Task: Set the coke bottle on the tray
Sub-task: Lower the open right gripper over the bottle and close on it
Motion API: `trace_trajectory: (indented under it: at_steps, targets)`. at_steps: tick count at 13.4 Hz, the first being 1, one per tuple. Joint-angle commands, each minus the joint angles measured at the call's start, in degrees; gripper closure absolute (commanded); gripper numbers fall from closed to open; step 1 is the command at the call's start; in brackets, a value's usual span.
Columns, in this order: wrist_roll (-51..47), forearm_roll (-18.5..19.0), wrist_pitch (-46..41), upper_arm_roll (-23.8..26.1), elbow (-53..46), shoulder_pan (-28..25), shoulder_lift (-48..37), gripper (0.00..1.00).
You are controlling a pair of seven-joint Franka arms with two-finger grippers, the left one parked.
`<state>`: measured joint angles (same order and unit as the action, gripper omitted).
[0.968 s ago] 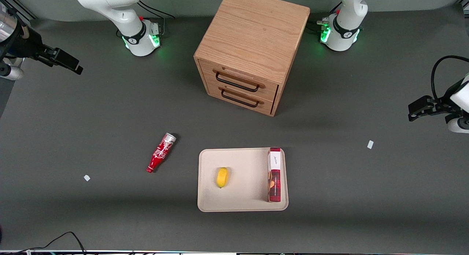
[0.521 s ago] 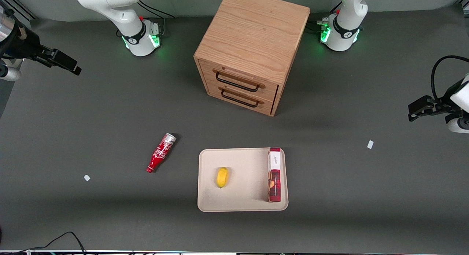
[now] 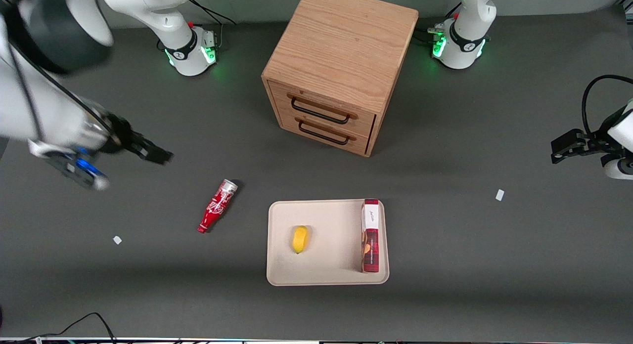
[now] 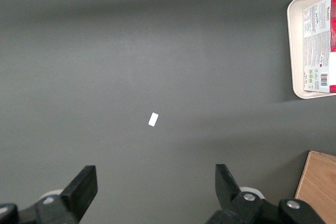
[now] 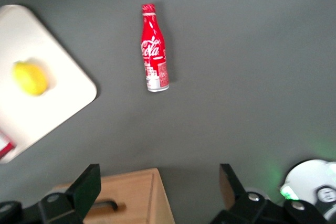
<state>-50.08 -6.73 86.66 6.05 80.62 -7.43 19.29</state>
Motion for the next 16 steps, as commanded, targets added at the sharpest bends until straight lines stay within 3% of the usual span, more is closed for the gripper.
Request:
trace_trajectory:
  at_steps: [1, 3, 5, 10, 14, 15, 16]
  targets:
    - [-7.12, 2.68, 7.16, 1.06, 0.65, -0.13, 9.69, 0.00]
    - [-10.03, 7.49, 19.53, 1.24, 9.85, -1.09, 11.12, 0.00]
    - [-12.31, 8.84, 30.71, 1.68, 16.12, -1.10, 11.99, 0.00]
    - [-13.20, 9.01, 41.46, 1.68, 20.17, -1.71, 15.25, 0.00]
    - [-13.20, 11.39, 48.06, 1.68, 24.84, -1.54, 15.68, 0.00]
    - [-12.94, 11.82, 48.68, 1.68, 25.11, -1.54, 15.95, 0.32]
    - [-12.76, 12.78, 48.60, 1.68, 24.94, -1.54, 16.21, 0.99]
